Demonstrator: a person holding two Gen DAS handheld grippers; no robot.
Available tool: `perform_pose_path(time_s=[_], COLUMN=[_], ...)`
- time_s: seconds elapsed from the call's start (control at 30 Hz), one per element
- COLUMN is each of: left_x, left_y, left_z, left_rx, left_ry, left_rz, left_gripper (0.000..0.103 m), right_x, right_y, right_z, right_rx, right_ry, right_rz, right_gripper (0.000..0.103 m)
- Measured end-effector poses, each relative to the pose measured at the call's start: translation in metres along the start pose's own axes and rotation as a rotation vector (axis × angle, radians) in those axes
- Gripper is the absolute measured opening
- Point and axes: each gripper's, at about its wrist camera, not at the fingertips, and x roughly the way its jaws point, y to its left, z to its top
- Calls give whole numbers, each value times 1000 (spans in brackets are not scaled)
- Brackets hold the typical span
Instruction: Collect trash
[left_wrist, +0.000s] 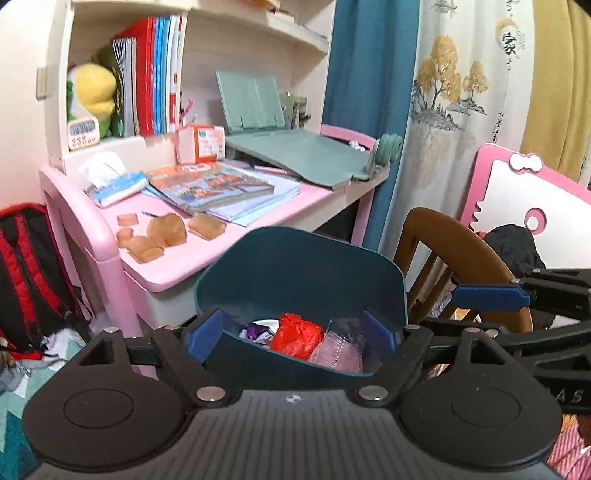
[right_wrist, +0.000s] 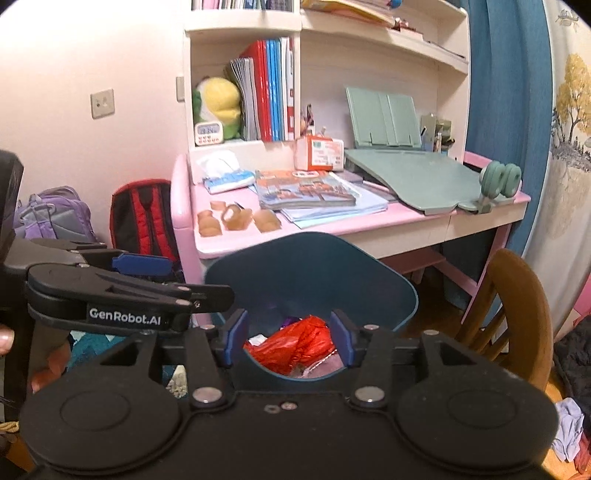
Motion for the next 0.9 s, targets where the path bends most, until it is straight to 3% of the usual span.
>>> perform_pose_path(time_s=[0.43,0.67,0.9], left_x=[-42,-52,-64], left_y=[-5,-2,-1], left_z=[-31,-36,-38], left_rx=[11,0,-12], left_ry=[-63,-97,-118], left_rz=[-9,-7,-28], left_gripper=[89,100,100], right_x=[-30,-39,-50], right_y=[13,16,19], right_z=[-18,-24,-26], right_rx=[18,34,27], right_ry=[-75,-97,-122], right_rz=[15,24,25], right_gripper=[51,51,51])
